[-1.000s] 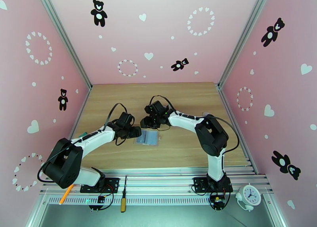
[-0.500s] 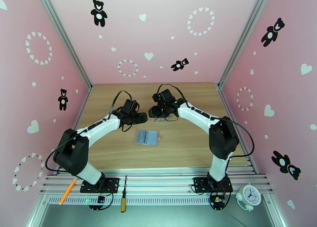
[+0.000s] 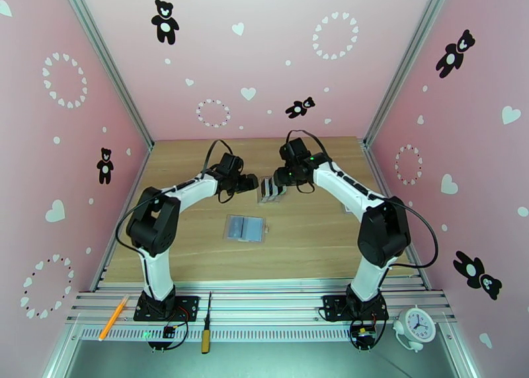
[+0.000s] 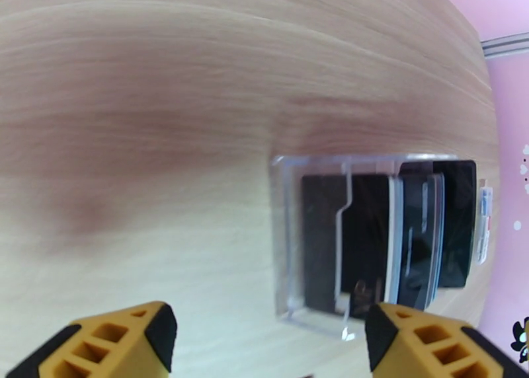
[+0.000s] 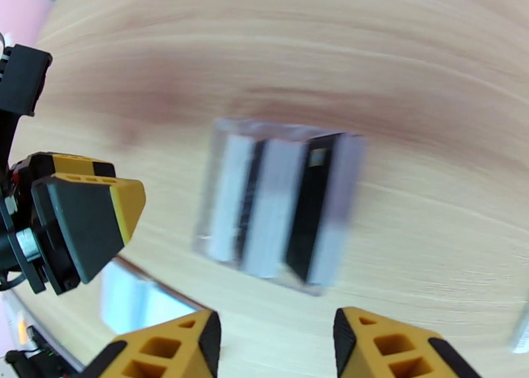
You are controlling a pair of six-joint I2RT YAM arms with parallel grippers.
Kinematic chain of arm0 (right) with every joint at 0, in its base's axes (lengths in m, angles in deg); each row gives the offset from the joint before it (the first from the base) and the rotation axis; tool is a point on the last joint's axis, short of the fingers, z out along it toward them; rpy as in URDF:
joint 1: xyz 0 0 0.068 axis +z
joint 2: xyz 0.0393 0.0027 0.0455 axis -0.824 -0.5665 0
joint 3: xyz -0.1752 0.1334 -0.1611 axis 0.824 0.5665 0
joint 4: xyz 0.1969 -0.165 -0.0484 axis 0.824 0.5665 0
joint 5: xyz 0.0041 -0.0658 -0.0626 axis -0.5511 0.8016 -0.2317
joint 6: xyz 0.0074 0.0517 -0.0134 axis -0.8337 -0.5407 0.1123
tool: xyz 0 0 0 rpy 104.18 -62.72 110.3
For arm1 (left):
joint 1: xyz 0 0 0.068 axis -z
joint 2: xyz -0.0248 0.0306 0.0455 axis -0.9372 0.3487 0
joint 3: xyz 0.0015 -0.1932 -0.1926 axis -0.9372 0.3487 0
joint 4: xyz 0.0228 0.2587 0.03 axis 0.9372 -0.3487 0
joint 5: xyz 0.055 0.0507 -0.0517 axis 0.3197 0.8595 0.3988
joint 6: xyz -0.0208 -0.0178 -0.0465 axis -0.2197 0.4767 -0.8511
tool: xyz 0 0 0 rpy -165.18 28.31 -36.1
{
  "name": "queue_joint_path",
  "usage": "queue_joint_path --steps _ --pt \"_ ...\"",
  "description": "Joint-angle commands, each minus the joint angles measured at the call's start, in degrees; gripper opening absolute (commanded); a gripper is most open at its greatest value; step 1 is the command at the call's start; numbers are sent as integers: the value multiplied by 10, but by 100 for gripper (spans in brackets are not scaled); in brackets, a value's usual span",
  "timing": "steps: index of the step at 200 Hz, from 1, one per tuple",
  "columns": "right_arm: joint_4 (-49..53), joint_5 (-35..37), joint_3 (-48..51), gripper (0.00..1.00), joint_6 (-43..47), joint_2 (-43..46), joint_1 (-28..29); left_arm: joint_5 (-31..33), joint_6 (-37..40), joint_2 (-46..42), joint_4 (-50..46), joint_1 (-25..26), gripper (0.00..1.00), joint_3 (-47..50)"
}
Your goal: Put the credit cards into the card holder
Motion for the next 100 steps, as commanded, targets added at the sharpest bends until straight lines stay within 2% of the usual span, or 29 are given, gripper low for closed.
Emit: queue_joint_path --steps 1,100 --pt "33 50 -25 51 21 2 -6 -33 -9 22 13 -2 81 -22" --pt "43 58 -60 53 27 -61 -8 -76 -47 67 65 -1 80 -18"
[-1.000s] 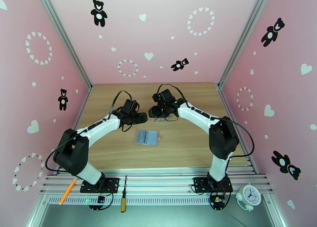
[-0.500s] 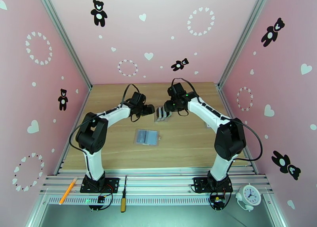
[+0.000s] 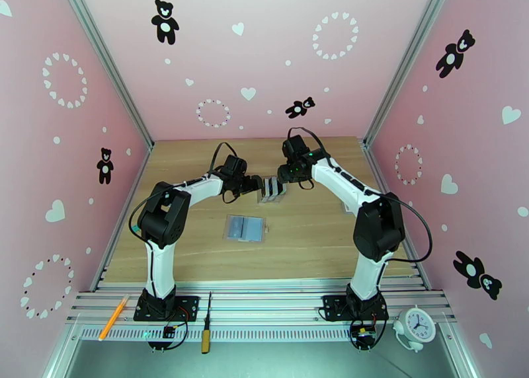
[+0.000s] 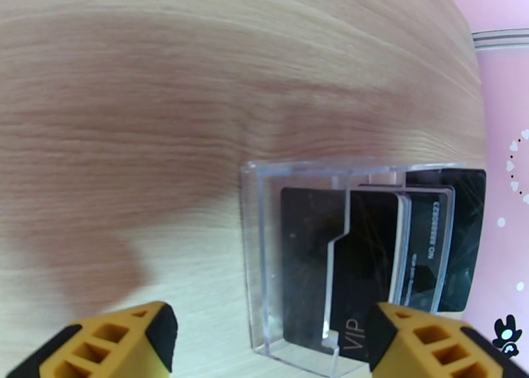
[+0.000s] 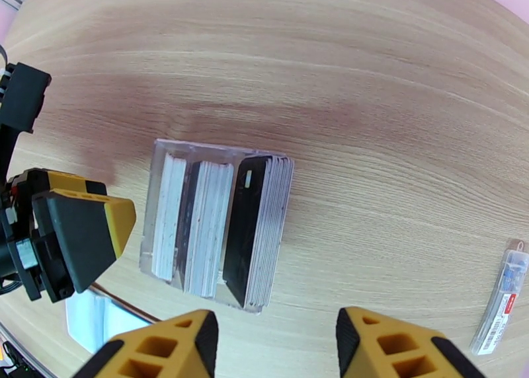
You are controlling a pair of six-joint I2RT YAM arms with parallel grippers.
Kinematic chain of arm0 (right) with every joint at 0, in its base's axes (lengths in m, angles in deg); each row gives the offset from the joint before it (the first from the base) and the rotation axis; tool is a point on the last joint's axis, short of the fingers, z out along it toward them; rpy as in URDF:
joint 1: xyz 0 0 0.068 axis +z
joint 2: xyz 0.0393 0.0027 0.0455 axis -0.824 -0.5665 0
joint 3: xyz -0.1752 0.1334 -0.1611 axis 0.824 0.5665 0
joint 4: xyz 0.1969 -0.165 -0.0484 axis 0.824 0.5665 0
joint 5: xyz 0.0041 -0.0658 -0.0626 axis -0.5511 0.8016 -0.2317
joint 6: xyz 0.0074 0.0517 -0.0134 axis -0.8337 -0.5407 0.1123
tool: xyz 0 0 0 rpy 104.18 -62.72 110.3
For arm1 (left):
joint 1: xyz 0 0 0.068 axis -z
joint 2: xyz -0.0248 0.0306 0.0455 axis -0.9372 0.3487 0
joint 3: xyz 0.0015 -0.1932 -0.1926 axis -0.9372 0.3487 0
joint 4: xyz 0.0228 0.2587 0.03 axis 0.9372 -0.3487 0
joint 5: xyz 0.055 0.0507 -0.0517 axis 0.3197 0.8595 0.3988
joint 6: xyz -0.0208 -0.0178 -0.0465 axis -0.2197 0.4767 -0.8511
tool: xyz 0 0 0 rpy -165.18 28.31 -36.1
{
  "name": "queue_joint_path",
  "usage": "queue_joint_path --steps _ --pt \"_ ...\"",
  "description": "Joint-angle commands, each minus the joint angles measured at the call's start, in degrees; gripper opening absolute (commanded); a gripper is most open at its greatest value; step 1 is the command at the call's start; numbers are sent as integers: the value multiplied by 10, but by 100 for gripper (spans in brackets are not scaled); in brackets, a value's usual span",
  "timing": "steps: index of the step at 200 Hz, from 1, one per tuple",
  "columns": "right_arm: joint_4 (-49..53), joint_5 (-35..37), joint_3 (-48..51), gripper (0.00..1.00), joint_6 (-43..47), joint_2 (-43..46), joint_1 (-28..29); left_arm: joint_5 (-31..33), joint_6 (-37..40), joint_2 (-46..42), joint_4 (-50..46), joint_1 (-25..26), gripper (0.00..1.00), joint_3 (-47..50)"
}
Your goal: Put the credit cards into the card holder
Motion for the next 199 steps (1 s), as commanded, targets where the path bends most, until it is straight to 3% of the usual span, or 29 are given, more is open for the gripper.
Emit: queue_joint_path --steps 1,60,123,199 --pt "19 10 -20 52 6 -20 -2 -20 -13 15 19 -1 80 -8" --pt "24 14 -33 53 9 -47 -2 -7 -12 25 7 3 78 -12" --pt "26 4 -43 55 13 -72 1 -6 -16 38 1 7 66 -16" --pt "32 4 -55 56 27 -98 11 -7 -20 41 6 8 66 -13"
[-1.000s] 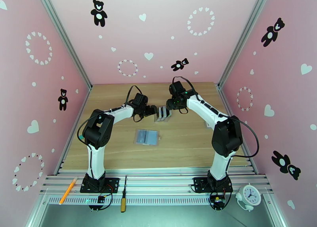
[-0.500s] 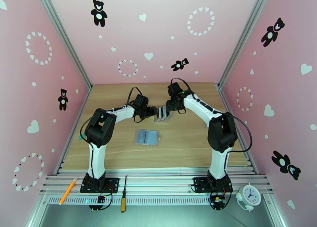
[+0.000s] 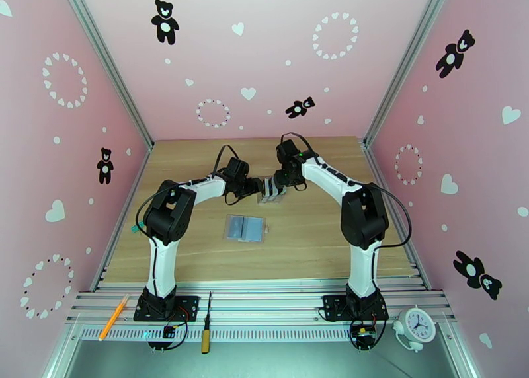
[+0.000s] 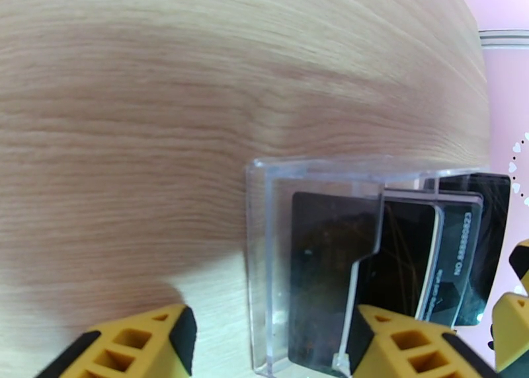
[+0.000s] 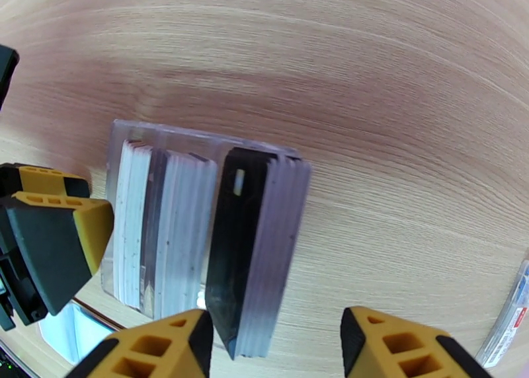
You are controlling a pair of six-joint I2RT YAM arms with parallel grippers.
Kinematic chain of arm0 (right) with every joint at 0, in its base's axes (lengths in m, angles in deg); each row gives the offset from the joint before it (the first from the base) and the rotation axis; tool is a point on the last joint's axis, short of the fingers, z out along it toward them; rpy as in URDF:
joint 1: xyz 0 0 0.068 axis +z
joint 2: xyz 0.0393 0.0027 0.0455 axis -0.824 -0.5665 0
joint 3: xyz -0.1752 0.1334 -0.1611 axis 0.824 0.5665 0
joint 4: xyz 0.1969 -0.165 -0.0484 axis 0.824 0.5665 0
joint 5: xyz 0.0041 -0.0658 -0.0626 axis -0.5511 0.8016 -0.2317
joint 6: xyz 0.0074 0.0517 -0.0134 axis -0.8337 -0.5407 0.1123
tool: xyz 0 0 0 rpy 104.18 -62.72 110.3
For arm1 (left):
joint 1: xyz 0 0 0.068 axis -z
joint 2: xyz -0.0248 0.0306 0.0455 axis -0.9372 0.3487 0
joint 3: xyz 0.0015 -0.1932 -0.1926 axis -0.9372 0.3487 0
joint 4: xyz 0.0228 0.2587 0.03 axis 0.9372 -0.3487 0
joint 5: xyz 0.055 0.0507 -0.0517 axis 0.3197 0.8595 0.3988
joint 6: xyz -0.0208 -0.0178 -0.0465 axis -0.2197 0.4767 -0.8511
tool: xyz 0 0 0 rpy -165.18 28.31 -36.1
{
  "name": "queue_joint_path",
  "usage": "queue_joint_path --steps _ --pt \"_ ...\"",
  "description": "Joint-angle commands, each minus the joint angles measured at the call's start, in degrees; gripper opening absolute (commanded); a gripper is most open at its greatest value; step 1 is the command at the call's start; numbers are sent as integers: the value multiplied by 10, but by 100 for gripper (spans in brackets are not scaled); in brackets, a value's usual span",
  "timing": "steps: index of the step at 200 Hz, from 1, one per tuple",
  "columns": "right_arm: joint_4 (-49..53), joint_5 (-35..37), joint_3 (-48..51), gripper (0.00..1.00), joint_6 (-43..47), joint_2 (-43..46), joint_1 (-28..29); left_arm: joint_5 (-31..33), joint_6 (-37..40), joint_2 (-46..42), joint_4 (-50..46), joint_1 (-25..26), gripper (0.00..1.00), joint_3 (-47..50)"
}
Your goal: Put the credit cards into the card holder
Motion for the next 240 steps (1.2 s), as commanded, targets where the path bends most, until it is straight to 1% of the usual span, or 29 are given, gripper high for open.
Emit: queue_joint_path --steps 1,65,133,155,207,240 --pt "15 1 -24 56 7 -21 4 -1 -6 14 -5 4 66 -7" --pt "21 22 -27 56 10 -43 8 0 -9 12 -5 8 65 -6" --pt "18 19 -31 56 11 -60 10 1 -12 14 -3 12 65 -4" --pt "24 32 -35 56 10 -65 10 1 -12 14 -4 12 66 -4" --pt "31 68 -37 56 11 -43 11 2 -13 13 -5 12 65 -5" --pt "36 75 -45 56 10 -32 12 2 -12 14 -5 13 65 -3"
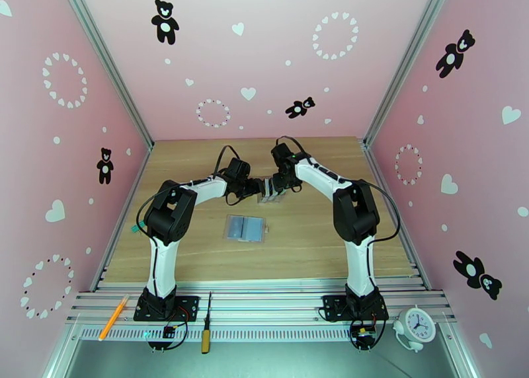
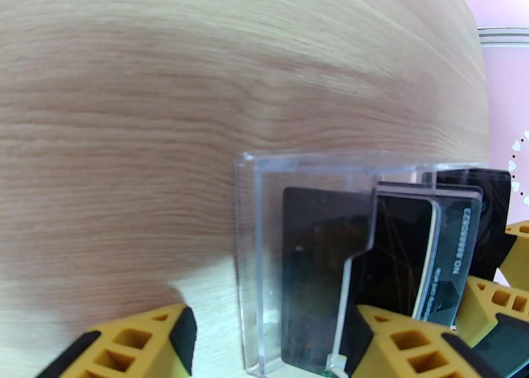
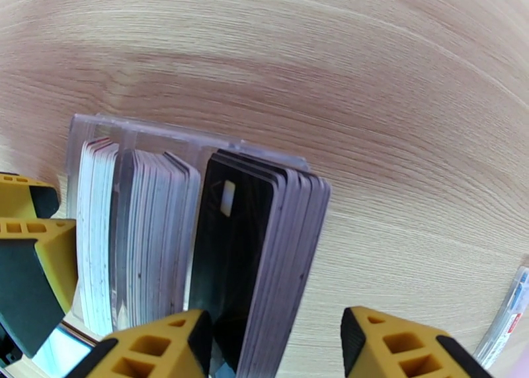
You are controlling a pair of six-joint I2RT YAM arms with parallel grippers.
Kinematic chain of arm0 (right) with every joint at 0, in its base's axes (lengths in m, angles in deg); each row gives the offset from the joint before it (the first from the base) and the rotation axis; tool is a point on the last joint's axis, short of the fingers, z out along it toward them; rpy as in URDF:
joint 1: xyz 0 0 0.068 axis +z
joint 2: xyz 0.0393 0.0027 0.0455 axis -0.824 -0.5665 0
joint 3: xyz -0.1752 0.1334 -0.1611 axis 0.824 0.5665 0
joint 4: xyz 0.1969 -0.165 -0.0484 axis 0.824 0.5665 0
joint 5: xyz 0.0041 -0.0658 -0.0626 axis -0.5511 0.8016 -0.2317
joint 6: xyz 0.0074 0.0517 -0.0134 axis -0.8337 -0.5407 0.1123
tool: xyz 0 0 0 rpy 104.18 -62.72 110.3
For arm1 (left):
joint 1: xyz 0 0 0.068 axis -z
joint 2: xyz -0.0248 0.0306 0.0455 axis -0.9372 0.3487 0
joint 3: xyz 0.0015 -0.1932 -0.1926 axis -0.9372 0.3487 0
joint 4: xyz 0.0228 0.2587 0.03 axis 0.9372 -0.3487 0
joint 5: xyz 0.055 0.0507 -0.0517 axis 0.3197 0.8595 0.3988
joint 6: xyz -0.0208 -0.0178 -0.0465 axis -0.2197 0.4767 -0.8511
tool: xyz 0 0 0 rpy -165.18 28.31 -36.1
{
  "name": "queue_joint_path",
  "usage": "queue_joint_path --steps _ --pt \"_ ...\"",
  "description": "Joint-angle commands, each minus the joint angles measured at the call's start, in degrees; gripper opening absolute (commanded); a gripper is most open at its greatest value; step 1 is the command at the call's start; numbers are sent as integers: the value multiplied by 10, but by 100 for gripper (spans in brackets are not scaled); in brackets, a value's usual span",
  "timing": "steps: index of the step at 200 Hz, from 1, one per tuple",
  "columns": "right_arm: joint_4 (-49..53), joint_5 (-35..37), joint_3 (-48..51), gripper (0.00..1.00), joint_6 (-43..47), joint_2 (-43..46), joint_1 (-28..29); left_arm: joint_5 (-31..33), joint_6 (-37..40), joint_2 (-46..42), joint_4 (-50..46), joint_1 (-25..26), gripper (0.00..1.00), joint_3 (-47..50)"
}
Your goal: Put the credit cards into the card holder
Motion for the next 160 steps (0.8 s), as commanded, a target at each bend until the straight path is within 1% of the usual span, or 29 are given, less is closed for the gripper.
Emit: queue_joint_path --steps 1,51,111,145,160 --pt "24 27 -23 56 1 13 0 2 -6 13 -6 5 65 -3" --pt "33 30 -42 56 4 13 0 3 -5 12 -6 6 65 1" --pt "35 28 -43 51 6 11 0 1 -4 15 -7 6 66 2" --pt "22 -20 -42 53 6 6 0 0 -4 16 -9 6 66 -1" --pt "21 -25 -46 53 3 -4 0 -1 -4 16 -9 7 65 -2"
